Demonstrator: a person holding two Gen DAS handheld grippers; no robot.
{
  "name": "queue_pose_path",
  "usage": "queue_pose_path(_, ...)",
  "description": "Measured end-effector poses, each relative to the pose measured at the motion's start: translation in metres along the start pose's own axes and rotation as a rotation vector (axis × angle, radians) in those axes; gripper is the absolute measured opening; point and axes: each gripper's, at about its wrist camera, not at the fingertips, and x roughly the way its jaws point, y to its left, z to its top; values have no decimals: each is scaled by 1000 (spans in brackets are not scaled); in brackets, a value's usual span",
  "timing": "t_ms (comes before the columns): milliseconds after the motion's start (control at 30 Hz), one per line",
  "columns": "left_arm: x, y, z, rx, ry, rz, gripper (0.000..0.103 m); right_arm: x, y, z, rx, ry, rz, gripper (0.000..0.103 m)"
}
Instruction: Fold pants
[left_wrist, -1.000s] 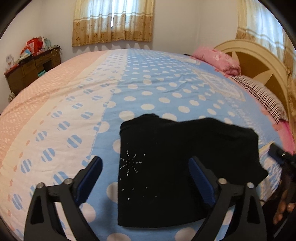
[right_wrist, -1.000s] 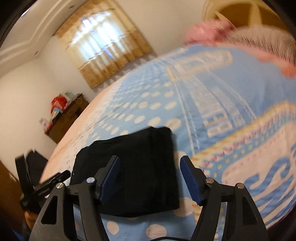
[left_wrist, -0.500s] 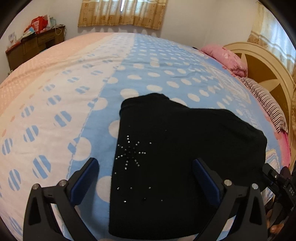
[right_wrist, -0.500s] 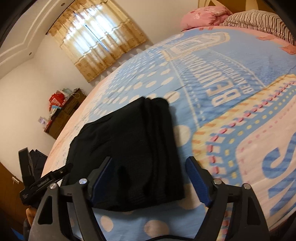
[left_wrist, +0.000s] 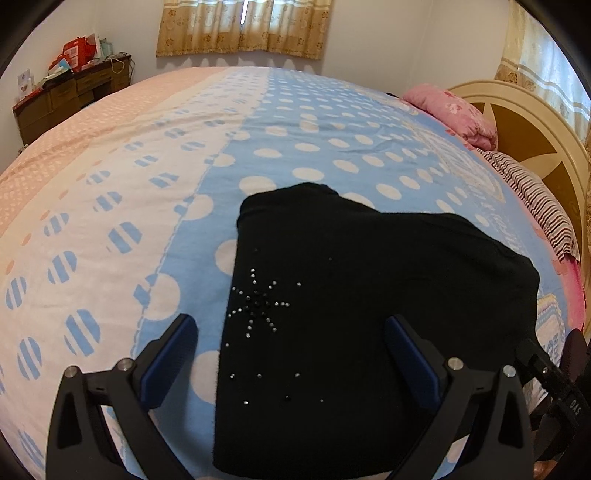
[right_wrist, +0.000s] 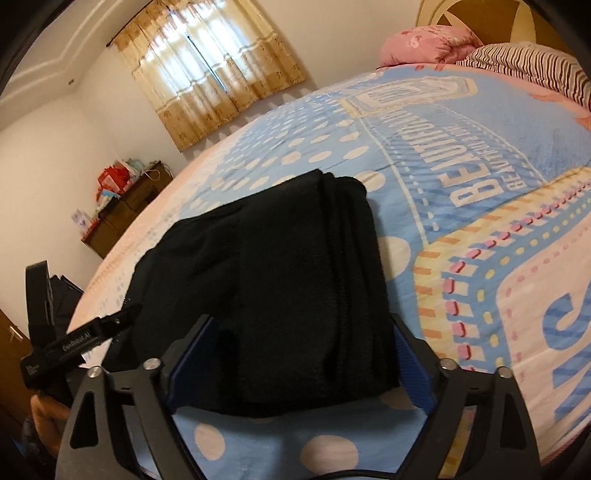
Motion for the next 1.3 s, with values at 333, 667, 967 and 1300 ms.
queue_pose_path(333,-4,-7,0,30,-1,-40,79,12,19,3,-92,51,-143,88)
queue_pose_path(667,-9,-11,1,44,-21,-14,36,-1,24,-1,-152,20,-155,45)
queue_pose_path(967,-10,-5,0,24,-25,-45,27,-7,28,-2,-179,-4,-153,38)
queue_pose_path(1300,-5,6,0,-49,4,-94,54,-14,1,-4,-16,-13,1,41)
